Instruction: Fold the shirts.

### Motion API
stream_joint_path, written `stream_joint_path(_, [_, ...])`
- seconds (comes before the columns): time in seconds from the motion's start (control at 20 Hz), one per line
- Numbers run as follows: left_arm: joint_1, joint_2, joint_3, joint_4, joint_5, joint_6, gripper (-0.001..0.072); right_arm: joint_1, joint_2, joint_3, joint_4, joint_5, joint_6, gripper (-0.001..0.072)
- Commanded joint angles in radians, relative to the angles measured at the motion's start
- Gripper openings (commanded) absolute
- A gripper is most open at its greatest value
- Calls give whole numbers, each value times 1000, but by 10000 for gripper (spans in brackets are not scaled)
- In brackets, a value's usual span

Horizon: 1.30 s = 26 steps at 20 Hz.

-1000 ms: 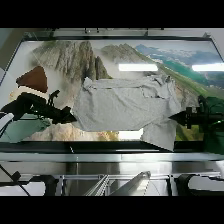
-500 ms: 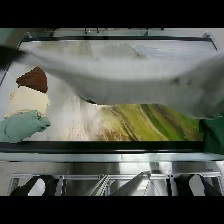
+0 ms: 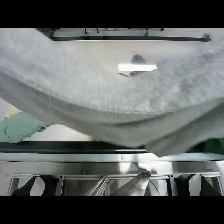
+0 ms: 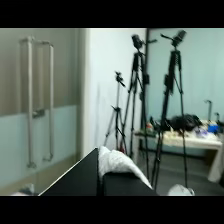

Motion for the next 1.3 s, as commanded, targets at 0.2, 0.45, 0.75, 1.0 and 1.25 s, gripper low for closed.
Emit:
stream_joint_path(0.2, [-245, -289, -8, 217, 171, -71, 20, 73, -84, -113, -320, 82, 154, 11])
stream_joint_path(0.45, [-270, -497, -260, 217, 95, 7, 20, 199, -248, -417, -435, 19, 108, 11])
stream_joint_path(0.75, [-270, -765, -379, 216, -28, 113, 20, 422, -631, -506, -439, -188, -29, 11])
stream_joint_path(1.0, [-270, -1019, -214, 210, -89, 128, 20, 530, -936, -386, -358, -340, -145, 11])
stream_joint_path(1.25, [-303, -1216, 24, 211, -114, 63, 20, 542, -1154, -141, -282, -334, -150, 11])
